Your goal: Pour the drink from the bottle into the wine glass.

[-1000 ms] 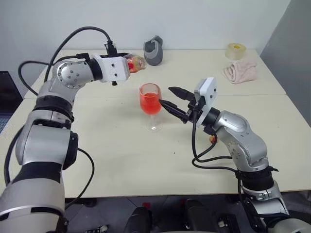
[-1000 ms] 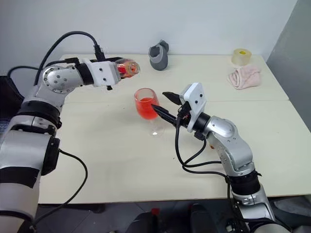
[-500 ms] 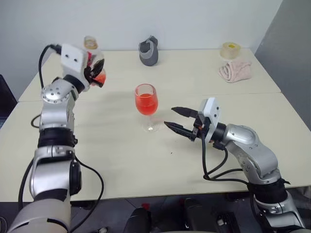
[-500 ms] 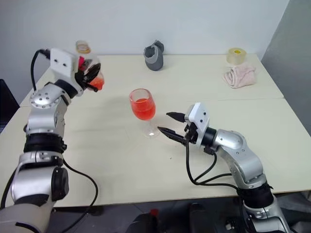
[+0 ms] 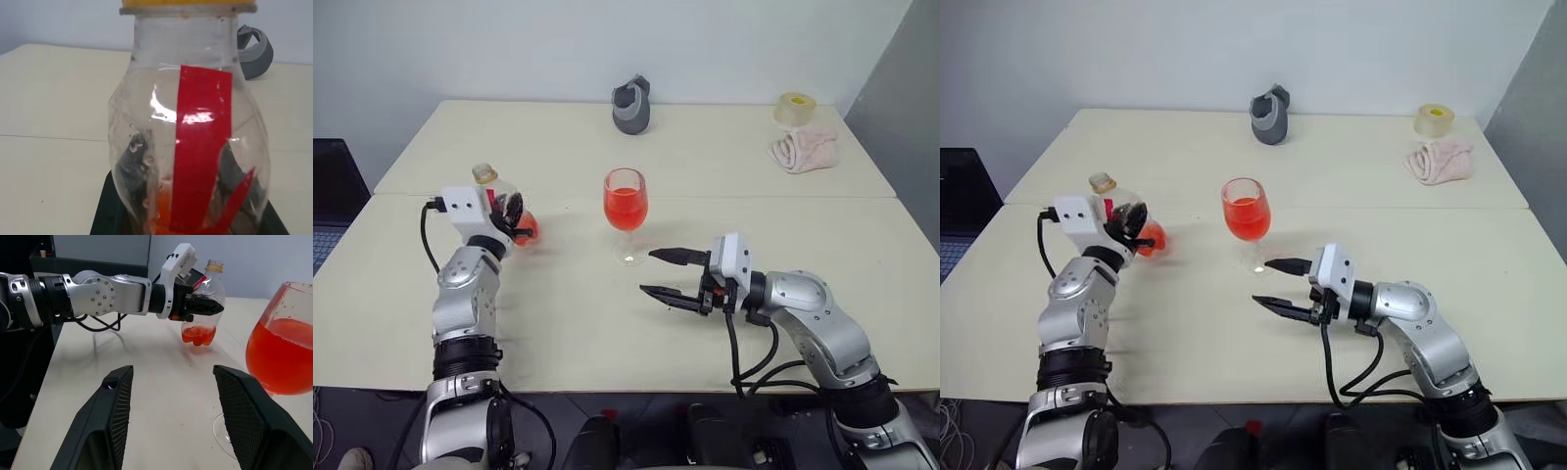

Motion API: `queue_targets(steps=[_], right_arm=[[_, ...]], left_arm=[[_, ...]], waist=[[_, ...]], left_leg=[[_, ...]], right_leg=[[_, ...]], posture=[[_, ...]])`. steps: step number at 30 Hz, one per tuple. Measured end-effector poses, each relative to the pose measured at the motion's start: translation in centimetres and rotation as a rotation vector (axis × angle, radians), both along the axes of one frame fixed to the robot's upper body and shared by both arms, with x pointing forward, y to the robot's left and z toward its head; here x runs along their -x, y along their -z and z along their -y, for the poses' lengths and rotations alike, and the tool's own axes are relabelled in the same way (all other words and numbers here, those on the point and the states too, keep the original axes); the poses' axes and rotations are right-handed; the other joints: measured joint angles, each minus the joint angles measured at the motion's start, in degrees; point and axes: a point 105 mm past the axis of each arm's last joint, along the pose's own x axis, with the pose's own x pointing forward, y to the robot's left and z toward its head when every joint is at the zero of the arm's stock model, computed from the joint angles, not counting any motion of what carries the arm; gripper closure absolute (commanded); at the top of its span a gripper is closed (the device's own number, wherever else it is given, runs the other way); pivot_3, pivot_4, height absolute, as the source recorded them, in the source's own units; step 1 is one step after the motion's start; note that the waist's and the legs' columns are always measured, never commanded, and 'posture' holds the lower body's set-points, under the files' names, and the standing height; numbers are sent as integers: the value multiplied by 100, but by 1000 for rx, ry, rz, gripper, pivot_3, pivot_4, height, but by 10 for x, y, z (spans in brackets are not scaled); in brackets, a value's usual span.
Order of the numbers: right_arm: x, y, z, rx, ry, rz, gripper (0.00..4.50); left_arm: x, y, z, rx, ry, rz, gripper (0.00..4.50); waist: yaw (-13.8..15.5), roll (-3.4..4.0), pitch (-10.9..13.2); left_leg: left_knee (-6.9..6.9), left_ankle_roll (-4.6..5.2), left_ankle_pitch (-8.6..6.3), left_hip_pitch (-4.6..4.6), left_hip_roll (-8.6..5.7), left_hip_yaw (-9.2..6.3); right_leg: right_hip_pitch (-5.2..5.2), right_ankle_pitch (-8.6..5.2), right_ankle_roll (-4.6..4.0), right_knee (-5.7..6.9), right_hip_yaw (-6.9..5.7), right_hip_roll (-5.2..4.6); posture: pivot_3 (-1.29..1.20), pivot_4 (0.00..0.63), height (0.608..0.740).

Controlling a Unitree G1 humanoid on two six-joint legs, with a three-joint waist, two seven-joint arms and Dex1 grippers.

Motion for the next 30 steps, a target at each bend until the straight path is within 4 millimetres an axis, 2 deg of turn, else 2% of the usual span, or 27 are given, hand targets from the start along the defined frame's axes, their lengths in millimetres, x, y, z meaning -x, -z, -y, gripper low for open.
queue_targets(steps=[5,12,15,18,28,30], right_arm=[[-3,8,3,15,35,-51,1702],[-10,16,6,-2,109,-161,1702],[-12,19,7,-7,136,-196,1135],[-12,18,8,-14,141,-214,136],[-11,24,10,-15,161,-234,62],[-11,23,10,-17,163,-232,0]], left_arm=[[-1,12,-4,-1,-9,1,3479],[-5,14,0,-21,10,22,3479],[-7,13,2,-27,17,23,3479],[-9,13,3,-31,23,24,3479],[-12,13,5,-37,32,25,3479],[-12,13,5,-39,32,25,2792]], waist=[[14,-1,0],[27,-2,-1],[36,-2,-1],[39,-2,-1],[41,-2,-1],[41,-2,-1]], left_leg=[[-1,0,0,1,0,0],[-1,0,0,3,-2,-1],[-1,1,0,3,-2,-2],[-1,1,-1,4,-2,-1],[-2,1,-1,5,-2,-2],[-2,1,-1,5,-2,-2]], right_leg=[[1,0,0,-2,0,0],[6,0,0,-3,-1,-1],[6,0,0,-4,-2,-1],[7,0,0,-5,-2,-1],[9,0,0,-6,-3,0],[9,0,0,-6,-2,0]], posture=[[0,150,740],[0,150,740],[0,150,740],[0,150,740],[0,150,740],[0,150,740]])
